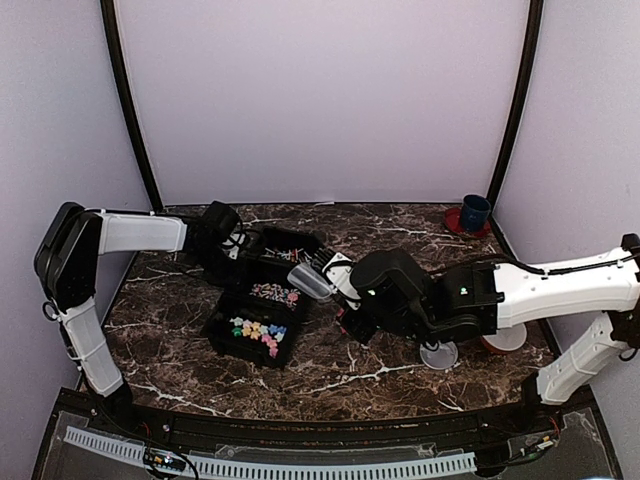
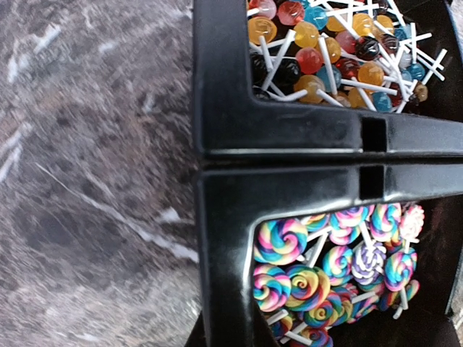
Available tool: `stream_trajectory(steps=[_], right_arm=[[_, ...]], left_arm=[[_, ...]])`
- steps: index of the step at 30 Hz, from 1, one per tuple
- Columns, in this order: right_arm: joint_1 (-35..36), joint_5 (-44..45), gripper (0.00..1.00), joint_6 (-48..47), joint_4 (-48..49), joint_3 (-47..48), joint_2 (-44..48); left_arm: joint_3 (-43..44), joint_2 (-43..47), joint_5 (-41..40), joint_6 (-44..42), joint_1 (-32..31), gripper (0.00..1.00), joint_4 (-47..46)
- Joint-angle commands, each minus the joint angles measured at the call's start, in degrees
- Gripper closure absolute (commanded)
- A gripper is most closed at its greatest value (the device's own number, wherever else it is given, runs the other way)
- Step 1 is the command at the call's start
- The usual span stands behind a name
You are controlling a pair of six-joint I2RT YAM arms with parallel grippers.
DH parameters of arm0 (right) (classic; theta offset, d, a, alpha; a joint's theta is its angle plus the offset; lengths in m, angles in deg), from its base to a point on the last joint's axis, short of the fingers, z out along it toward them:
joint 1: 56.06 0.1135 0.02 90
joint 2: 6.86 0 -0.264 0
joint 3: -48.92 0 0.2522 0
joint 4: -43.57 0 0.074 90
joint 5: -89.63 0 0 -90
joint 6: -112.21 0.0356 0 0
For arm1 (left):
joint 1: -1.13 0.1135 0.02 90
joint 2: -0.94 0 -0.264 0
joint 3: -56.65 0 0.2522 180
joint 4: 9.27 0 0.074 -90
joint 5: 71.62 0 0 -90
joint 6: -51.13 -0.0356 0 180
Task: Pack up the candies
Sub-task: Adjust the fake candies in the storage box.
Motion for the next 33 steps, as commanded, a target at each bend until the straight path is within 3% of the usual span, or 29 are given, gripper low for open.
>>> stream_trajectory(steps=[1,9,18,20,27,33], right_arm=[[0.59,-0.29,1.0,2.58,-0.34,2.39,3.67],[0.61,-2.53,1.0,3.44,2.24,2.39,7.8],[0.61,-3.62,1.0,3.19,-0.2,6.84,4.5],[0.59,-3.72,1.0,3.17,-1.35,7.83,3.81],[0.63,-2.96,1.0,2.54,-9.98,12.31,0.55],[0.14,-3.25,1.0,1.94,-20.34,18.39,-7.05]], left_arm=[[-3.6,7.13,8.96,2.22,-0.15,1.0,-2.93],[-17.65,15.52,28.33,12.64,2.77,1.0,-22.66],[-26.25,17.17,41.72,22.07,3.38,1.0,-40.62],[-26.03,17.82,40.27,20.81,3.32,1.0,-39.01],[-17.87,20.15,23.77,9.58,3.32,1.0,-14.77],[-16.39,21.64,19.21,6.92,3.09,1.0,-8.78]])
